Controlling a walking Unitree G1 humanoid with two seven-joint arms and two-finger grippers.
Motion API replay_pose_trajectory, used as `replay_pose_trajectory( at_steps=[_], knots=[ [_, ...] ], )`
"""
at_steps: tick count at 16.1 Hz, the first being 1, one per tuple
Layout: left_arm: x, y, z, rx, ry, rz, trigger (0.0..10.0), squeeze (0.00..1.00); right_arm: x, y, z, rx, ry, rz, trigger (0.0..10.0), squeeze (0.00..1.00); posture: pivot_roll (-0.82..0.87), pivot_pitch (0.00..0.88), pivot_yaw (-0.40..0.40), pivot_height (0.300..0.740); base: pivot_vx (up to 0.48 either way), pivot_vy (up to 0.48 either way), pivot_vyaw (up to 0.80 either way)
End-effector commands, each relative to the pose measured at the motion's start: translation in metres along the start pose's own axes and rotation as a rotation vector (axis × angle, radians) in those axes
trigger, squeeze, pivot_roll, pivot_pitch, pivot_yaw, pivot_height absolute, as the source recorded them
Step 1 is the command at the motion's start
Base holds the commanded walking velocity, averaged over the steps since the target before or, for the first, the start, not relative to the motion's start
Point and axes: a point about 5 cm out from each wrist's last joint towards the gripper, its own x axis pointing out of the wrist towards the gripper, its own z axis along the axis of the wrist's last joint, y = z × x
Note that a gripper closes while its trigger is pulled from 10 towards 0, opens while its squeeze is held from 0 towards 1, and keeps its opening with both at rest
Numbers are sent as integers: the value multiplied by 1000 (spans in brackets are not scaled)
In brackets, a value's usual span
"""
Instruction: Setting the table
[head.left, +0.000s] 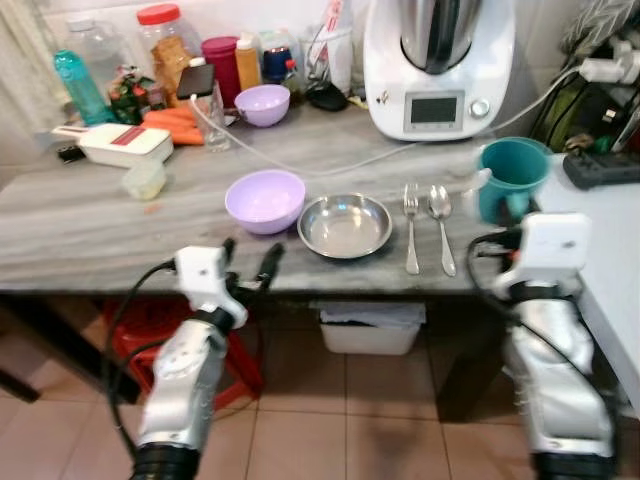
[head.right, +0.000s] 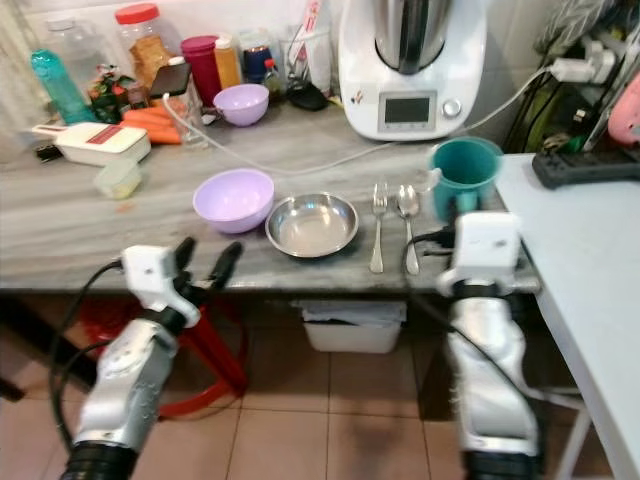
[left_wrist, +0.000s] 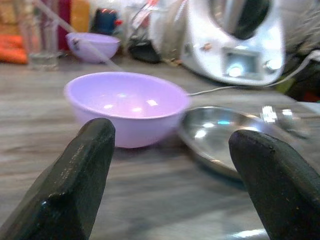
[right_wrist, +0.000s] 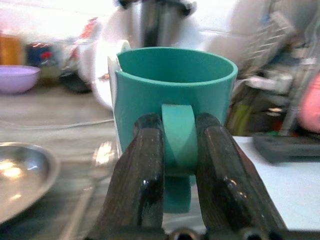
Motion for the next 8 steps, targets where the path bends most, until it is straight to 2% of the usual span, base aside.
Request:
replay_pose_trajectory(
  at_steps=[1,7,8],
  knots=[
    [0,-2,4,-2,-11,-2,10000,0,2,-4,7,-3,-32,-8,10000,0,-126,67,82,740,356,0,0],
    [-7,5,6,-4,-11,26,10000,0,2,-3,7,-9,-34,1,10000,0,-127,71,82,740,359,0,0],
    [-8,4,9,-21,-33,31,10000,0,2,-1,8,-11,-41,16,10000,0,-127,71,82,740,0,0,0]
  ],
)
